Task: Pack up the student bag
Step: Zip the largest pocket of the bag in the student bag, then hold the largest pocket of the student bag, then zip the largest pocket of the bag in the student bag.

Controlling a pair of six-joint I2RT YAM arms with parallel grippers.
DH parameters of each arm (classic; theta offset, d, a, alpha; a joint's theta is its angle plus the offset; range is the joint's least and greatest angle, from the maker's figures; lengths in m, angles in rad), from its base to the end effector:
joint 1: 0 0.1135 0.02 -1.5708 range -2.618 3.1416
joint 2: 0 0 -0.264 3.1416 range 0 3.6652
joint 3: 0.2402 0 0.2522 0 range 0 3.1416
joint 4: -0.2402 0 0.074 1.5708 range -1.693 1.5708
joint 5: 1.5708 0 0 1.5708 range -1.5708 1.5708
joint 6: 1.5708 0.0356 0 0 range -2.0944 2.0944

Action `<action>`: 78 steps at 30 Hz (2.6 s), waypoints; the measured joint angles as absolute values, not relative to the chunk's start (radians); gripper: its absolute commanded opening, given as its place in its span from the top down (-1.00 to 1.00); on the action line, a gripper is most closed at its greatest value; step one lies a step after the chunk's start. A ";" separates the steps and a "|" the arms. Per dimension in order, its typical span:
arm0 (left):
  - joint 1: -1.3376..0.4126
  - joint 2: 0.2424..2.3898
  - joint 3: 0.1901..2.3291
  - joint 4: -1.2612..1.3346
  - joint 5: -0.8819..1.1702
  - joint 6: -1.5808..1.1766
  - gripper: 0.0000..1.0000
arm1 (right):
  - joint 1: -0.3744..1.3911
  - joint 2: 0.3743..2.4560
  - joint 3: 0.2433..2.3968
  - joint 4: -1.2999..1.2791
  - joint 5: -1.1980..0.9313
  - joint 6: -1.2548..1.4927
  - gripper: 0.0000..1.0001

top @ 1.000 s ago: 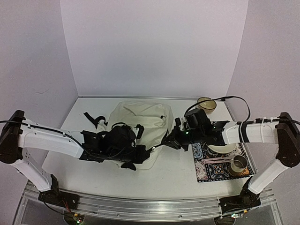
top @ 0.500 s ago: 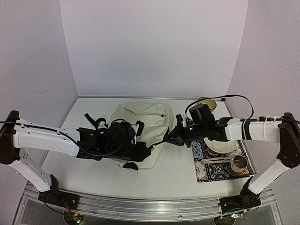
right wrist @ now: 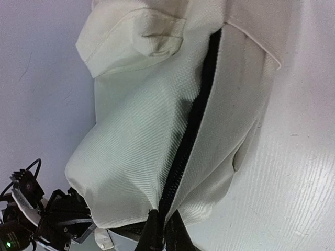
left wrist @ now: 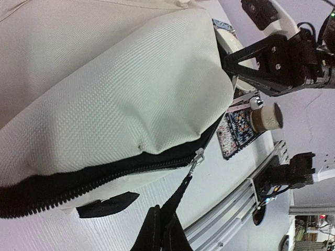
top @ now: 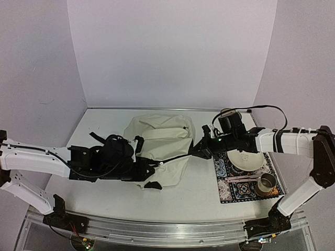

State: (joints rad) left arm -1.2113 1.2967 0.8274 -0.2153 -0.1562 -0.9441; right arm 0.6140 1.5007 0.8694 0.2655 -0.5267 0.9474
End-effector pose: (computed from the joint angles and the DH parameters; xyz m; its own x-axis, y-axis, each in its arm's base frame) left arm 0.1032 -0.2590 0.2413 -0.8451 -0.0257 -0.5340 0.3373 0.7494 -0.5698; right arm 0.2615 0.2062 0.2432 -0.8866 0.2338 -0.3992 -0.2774 0.4219 0.8632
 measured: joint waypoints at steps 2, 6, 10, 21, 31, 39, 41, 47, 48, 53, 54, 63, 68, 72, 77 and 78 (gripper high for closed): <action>-1.211 1.255 0.794 -0.199 -0.157 -0.964 1.00 | 0.615 1.507 0.887 0.262 -0.562 0.939 1.00; -1.209 1.177 0.744 -0.192 -0.167 -1.002 1.00 | 0.619 1.531 0.920 0.262 -0.615 0.916 1.00; -1.209 1.181 0.764 -0.238 -0.196 -1.020 1.00 | 0.620 1.555 0.945 0.244 -0.638 0.885 0.86; -1.207 1.517 1.098 -0.438 -0.200 -0.779 1.00 | 0.616 1.496 0.873 0.194 -0.313 0.891 -0.15; -1.204 1.724 1.414 -0.457 -0.157 -0.577 1.00 | 0.776 1.387 0.733 0.296 -0.191 1.032 -0.52; -1.197 1.768 1.423 -0.462 -0.123 -0.553 1.00 | 0.787 1.376 0.697 0.382 -0.156 1.133 -0.49; -1.197 1.768 1.423 -0.461 -0.113 -0.554 1.00 | 0.789 1.376 0.697 0.396 -0.156 1.152 -0.35; -1.196 1.767 1.411 -0.445 -0.097 -0.557 1.00 | 0.791 1.376 0.691 0.395 -0.152 1.177 0.65; -1.196 1.766 1.399 -0.438 -0.098 -0.558 1.00 | 0.791 1.376 0.691 0.383 -0.147 1.178 0.80; -1.197 1.741 1.292 -0.408 -0.098 -0.582 1.00 | 0.790 1.360 0.695 0.297 -0.103 1.144 1.00; -1.197 1.730 1.265 -0.402 -0.098 -0.589 1.00 | 0.790 1.351 0.698 0.281 -0.099 1.134 1.00; -1.180 1.582 1.066 -0.384 -0.133 -0.671 1.00 | 0.685 1.270 0.706 0.166 -0.141 1.063 1.00; -1.148 1.500 0.990 -0.463 -0.185 -0.709 1.00 | 0.577 1.266 0.707 0.122 -0.170 1.019 1.00; -1.117 1.413 0.946 -0.500 -0.215 -0.736 1.00 | 0.534 1.296 0.742 0.100 -0.237 0.975 1.00; -1.111 1.296 0.917 -0.541 -0.233 -0.763 1.00 | 0.531 1.481 0.920 0.075 -0.307 0.899 0.99; -1.112 1.277 0.910 -0.545 -0.235 -0.764 1.00 | 0.531 1.530 0.966 0.076 -0.322 0.883 0.93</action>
